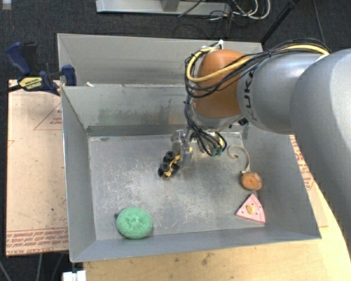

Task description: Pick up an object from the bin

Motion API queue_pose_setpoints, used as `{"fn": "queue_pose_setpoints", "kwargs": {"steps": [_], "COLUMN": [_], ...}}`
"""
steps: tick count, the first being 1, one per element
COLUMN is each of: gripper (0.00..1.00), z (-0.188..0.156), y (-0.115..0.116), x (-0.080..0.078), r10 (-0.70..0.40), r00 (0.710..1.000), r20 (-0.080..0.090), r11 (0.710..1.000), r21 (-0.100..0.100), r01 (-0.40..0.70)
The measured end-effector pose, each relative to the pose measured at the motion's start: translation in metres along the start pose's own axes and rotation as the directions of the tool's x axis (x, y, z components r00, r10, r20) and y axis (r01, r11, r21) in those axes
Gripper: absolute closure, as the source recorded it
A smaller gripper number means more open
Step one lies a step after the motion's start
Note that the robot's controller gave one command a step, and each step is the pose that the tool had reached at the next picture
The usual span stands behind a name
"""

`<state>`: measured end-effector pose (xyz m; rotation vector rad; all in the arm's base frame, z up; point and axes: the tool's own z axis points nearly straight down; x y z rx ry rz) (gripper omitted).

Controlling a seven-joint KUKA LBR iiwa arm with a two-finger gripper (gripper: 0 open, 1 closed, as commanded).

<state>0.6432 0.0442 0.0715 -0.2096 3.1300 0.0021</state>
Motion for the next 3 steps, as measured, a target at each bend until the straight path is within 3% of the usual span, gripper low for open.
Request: {"fn": "queue_pose_setpoints", "kwargs": {"steps": [3], "gripper": [1.0], "z": [0.0], "y": [-0.0001], "x": [0.0], "r10": [0.0], "r00": [1.0], "r20": [0.0], "r11": [1.0], "r21": [0.0], "r01": [0.0]}}
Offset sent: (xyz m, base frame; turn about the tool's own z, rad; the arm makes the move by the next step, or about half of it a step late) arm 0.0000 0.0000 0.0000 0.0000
